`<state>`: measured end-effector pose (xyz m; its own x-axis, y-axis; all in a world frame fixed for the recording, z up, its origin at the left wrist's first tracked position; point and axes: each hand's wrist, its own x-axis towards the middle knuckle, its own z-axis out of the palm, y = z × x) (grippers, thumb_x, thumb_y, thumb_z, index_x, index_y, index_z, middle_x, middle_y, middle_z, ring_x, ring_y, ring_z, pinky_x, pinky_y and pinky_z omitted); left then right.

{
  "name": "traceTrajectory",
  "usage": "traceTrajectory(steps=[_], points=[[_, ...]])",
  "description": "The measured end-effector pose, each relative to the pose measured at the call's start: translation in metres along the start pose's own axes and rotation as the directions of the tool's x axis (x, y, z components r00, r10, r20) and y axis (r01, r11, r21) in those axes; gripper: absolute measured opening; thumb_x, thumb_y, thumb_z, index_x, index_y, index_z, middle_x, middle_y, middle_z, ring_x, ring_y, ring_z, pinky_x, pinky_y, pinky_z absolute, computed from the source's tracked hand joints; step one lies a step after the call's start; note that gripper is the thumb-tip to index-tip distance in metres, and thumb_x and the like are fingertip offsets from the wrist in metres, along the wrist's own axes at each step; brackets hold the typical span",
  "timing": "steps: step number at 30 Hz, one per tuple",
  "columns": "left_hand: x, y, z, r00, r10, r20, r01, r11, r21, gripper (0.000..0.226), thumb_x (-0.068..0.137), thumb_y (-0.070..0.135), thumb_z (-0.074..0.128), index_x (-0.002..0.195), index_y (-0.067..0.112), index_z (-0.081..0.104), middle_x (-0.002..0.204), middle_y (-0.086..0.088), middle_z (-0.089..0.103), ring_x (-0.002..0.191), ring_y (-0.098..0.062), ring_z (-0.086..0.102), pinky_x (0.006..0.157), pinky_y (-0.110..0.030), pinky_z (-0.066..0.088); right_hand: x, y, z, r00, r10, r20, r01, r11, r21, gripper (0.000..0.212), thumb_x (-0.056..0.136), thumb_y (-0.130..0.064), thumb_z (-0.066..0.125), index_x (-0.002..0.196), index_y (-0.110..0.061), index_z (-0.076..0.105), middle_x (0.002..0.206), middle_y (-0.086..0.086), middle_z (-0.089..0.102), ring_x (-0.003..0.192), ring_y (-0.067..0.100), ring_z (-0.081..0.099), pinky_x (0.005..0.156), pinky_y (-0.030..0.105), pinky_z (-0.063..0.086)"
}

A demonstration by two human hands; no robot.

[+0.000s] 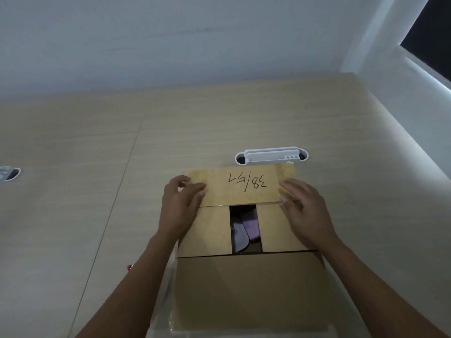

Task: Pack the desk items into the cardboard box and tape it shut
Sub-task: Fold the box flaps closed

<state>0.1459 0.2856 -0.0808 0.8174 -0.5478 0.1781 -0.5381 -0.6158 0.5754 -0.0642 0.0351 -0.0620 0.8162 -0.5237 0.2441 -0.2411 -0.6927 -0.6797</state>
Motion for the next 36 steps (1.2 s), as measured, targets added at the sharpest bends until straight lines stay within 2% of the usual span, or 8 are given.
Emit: traceTrajectory(steps=[3, 7, 13, 17, 23, 27, 31, 36], points=[[-0.007, 0.001, -0.007, 0.979, 0.2, 0.036, -0.203, 0.975, 0.086, 0.03, 0.098, 0.039, 0.049, 0.113, 0.026, 0.071, 0.113, 0.005, 0.063, 0.108, -0.017, 0.052, 0.089, -0.037, 0.048, 0.007, 0.017, 0.003, 0.966, 0.04, 0.254, -0.041, 0.999, -0.003, 0.045, 0.103, -0.031, 0.049, 0.147, -0.037, 0.044, 0.158, -0.019, 0.031, 0.15, 0.002, 0.014, 0.118, 0.039, 0.022], [-0.031, -0.004, -0.025, 0.94, 0.322, 0.114, -0.333, 0.938, 0.094, 0.031, 0.098, 0.033, 0.051, 0.121, 0.019, 0.067, 0.129, -0.002, 0.063, 0.12, -0.017, 0.055, 0.095, -0.041, 0.054, 0.004, 0.019, 0.009, 0.973, 0.06, 0.222, -0.072, 0.996, 0.047, 0.044, 0.102, -0.026, 0.051, 0.145, -0.034, 0.047, 0.156, -0.019, 0.032, 0.15, 0.001, 0.012, 0.115, 0.03, 0.017], [-0.057, -0.029, -0.058, 0.824, 0.363, 0.434, -0.516, 0.797, 0.313, 0.101, 0.079, 0.018, 0.078, 0.158, 0.034, 0.018, 0.165, 0.003, 0.014, 0.146, -0.016, 0.027, 0.109, -0.033, 0.042, 0.002, 0.017, 0.012, 0.975, 0.077, 0.208, -0.096, 0.992, 0.081, 0.043, 0.102, -0.023, 0.052, 0.145, -0.029, 0.05, 0.157, -0.015, 0.035, 0.15, 0.001, 0.012, 0.115, 0.026, 0.014], [-0.055, -0.027, -0.064, 0.713, 0.232, 0.662, -0.529, 0.798, 0.289, 0.124, 0.071, 0.074, 0.064, 0.152, 0.04, -0.024, 0.16, 0.014, -0.032, 0.146, -0.004, -0.026, 0.118, -0.027, -0.007, 0.002, 0.02, 0.012, 0.978, 0.073, 0.195, -0.092, 0.992, 0.088, 0.043, 0.102, -0.023, 0.052, 0.144, -0.03, 0.051, 0.157, -0.013, 0.037, 0.15, 0.002, 0.014, 0.116, 0.028, 0.015], [-0.058, -0.029, -0.063, 0.739, 0.248, 0.626, -0.47, 0.856, 0.216, 0.121, 0.072, 0.075, 0.065, 0.154, 0.039, -0.016, 0.16, 0.02, -0.028, 0.146, 0.003, -0.024, 0.121, -0.027, -0.001, 0.001, 0.015, 0.013, 0.973, 0.087, 0.213, -0.113, 0.987, 0.114, 0.043, 0.102, -0.027, 0.052, 0.144, -0.031, 0.051, 0.157, -0.015, 0.036, 0.15, -0.001, 0.013, 0.119, 0.03, 0.017], [-0.064, -0.024, -0.061, 0.806, 0.257, 0.533, -0.346, 0.935, 0.073, 0.101, 0.077, 0.076, 0.059, 0.156, 0.045, 0.004, 0.163, 0.025, -0.012, 0.15, 0.003, -0.01, 0.119, -0.033, 0.023, 0.006, 0.005, -0.001, 0.933, 0.201, 0.3, -0.264, 0.946, 0.186, 0.045, 0.104, -0.051, 0.033, 0.144, -0.037, 0.049, 0.152, -0.027, 0.029, 0.148, 0.001, 0.018, 0.117, 0.033, 0.02], [-0.072, -0.018, -0.051, 0.915, 0.151, 0.374, -0.133, 0.988, -0.075, 0.079, 0.08, 0.084, 0.037, 0.15, 0.049, 0.032, 0.159, 0.03, 0.019, 0.146, -0.002, 0.027, 0.109, -0.041, 0.042, 0.015, 0.014, -0.006, 0.802, 0.362, 0.476, -0.596, 0.546, 0.589, 0.092, 0.084, -0.084, 0.015, 0.132, -0.024, 0.065, 0.159, -0.017, 0.03, 0.147, 0.008, 0.026, 0.123, 0.048, 0.017], [-0.078, -0.001, -0.028, 0.989, -0.04, 0.143, 0.075, 0.966, -0.246, 0.051, 0.086, 0.074, 0.045, 0.128, 0.044, 0.05, 0.125, 0.013, 0.059, 0.112, -0.008, 0.059, 0.09, -0.04, 0.054, 0.017, 0.015, -0.018, 0.775, 0.379, 0.506, -0.613, 0.255, 0.748, 0.115, 0.074, -0.091, 0.005, 0.136, -0.011, 0.06, 0.15, -0.001, 0.05, 0.133, 0.023, 0.053, 0.11, 0.05, 0.04]])
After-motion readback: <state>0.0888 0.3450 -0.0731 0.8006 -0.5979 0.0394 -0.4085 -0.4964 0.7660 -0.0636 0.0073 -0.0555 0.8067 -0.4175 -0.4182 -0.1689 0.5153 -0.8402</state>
